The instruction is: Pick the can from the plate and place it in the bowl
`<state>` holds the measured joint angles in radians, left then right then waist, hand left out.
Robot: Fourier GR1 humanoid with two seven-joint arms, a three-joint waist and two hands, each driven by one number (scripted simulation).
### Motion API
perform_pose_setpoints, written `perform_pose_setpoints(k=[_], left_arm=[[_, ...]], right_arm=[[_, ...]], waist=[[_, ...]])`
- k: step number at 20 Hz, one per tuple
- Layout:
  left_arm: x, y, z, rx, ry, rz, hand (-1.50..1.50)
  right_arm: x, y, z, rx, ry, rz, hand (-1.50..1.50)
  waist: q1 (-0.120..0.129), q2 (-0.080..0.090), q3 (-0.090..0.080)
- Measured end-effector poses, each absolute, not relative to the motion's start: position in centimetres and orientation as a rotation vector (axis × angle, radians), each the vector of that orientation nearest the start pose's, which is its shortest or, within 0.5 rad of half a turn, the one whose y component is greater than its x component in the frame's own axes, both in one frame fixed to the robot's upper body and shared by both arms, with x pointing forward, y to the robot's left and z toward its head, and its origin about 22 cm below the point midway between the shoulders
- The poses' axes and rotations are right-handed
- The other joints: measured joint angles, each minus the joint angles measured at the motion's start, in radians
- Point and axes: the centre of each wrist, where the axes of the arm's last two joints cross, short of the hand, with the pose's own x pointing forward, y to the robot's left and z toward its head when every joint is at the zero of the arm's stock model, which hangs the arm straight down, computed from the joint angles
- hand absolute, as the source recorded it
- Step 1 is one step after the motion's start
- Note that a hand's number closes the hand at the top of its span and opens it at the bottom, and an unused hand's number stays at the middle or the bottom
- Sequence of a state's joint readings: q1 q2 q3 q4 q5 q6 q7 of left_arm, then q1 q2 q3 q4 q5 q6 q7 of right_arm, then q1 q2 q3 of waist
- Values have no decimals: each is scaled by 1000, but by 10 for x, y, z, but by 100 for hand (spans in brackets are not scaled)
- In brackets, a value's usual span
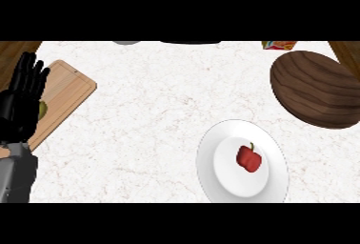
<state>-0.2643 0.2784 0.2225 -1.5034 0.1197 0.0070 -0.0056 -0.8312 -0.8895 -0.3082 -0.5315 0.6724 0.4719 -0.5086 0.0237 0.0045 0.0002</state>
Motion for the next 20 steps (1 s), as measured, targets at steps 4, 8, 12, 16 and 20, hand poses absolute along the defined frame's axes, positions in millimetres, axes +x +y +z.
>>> perform_pose_setpoints(k=[4,8,12,16,20], left_arm=[[300,320,85,216,-1792,14,0],[300,320,86,219,-1797,10,0],[302,316,87,212,-1800,7,0],[304,317,85,211,-1806,5,0],[304,319,91,199,-1802,5,0]], right_arm=[[378,-471,181,-728,-1395,896,150],[384,-457,143,-774,-1318,884,150],[388,-448,119,-745,-1266,790,-150],[387,-442,96,-658,-1294,679,-150],[385,-443,89,-582,-1399,538,-150]], waist=[[3,2,0],[4,4,1],[9,7,2],[15,12,3],[17,12,4]])
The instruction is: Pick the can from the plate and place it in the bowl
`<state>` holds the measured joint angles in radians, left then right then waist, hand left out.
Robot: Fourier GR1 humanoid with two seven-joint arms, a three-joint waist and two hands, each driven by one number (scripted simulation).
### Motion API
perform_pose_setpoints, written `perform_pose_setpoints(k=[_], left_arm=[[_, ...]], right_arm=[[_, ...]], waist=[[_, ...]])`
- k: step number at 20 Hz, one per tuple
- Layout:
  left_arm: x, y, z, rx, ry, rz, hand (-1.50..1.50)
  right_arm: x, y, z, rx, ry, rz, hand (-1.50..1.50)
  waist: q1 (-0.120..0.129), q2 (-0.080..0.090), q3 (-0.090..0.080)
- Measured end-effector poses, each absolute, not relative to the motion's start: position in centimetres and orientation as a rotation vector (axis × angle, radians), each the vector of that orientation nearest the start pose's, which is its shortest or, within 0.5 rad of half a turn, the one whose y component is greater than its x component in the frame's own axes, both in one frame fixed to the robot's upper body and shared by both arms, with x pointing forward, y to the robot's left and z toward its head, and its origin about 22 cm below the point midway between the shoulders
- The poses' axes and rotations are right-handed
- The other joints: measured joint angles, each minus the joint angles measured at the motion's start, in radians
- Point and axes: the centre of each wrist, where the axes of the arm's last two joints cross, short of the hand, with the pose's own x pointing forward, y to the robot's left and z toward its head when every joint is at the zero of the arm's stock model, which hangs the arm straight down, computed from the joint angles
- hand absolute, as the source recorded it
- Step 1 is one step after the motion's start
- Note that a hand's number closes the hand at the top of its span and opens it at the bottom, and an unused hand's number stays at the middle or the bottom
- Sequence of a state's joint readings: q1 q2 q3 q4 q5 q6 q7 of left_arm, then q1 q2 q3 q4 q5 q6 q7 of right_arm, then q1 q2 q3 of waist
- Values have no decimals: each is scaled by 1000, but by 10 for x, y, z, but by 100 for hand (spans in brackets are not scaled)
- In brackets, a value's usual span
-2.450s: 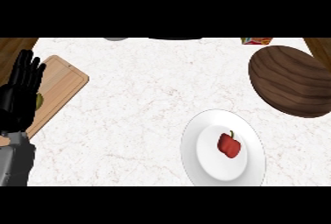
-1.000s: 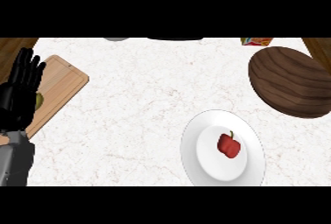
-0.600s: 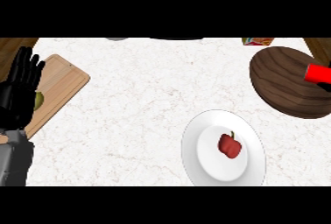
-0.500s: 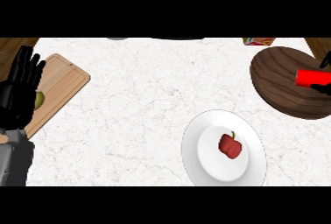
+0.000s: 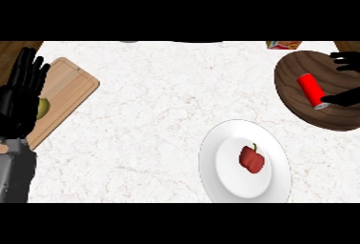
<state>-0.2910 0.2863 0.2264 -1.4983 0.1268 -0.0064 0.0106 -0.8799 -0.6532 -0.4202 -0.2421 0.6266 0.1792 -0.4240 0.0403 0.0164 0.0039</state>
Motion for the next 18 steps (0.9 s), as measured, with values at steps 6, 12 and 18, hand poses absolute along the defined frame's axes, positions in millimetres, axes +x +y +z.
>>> perform_pose_setpoints(k=[6,12,18], left_arm=[[304,315,86,201,-1805,6,0],[301,317,87,206,-1806,3,0],[302,316,88,203,-1813,14,0]], right_arm=[[380,-459,101,-632,-1561,282,-150],[344,-510,113,-695,-1587,51,-150],[296,-558,121,-688,-1611,-74,-150]], waist=[[1,3,0],[4,6,2],[-1,10,5]])
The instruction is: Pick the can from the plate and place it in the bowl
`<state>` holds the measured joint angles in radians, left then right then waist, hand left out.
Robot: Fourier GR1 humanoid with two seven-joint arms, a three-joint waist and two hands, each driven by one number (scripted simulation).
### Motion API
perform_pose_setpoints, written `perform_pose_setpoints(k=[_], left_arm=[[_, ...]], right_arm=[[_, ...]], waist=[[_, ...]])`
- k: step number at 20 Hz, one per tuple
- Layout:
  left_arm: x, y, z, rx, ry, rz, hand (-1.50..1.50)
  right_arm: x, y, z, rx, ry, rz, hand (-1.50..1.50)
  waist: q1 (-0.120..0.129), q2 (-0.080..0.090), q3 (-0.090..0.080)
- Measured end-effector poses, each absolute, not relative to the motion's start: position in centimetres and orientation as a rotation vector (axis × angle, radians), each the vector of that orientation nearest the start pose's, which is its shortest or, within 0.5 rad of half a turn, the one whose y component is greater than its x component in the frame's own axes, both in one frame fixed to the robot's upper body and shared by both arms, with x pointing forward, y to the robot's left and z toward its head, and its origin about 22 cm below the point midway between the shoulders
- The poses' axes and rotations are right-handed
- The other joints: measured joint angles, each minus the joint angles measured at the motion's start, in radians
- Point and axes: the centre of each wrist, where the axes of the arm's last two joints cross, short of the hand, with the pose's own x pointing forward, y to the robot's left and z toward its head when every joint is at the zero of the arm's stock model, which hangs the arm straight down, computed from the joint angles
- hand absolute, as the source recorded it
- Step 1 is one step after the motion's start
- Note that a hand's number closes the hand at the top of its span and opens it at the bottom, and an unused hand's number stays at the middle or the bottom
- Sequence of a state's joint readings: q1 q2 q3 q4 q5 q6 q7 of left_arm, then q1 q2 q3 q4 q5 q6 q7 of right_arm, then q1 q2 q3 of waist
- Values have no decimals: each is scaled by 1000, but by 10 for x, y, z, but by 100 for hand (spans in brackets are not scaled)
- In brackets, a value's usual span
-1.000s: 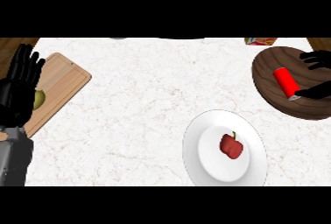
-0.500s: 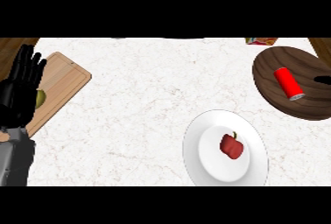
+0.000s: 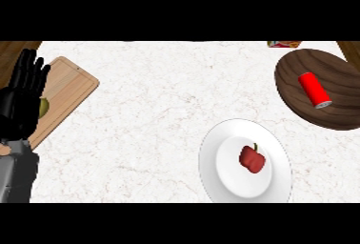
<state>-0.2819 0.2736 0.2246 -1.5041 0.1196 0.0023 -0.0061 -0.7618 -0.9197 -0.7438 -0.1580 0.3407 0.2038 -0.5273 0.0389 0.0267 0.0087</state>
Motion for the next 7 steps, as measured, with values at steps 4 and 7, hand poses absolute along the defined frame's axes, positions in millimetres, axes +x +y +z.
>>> perform_pose_setpoints(k=[4,7], left_arm=[[303,318,87,203,-1816,16,0],[302,320,89,205,-1814,17,0]], right_arm=[[267,-581,126,-668,-1635,-114,-150],[247,-594,125,-657,-1643,-126,-150]], waist=[[-3,3,2],[0,3,4]])
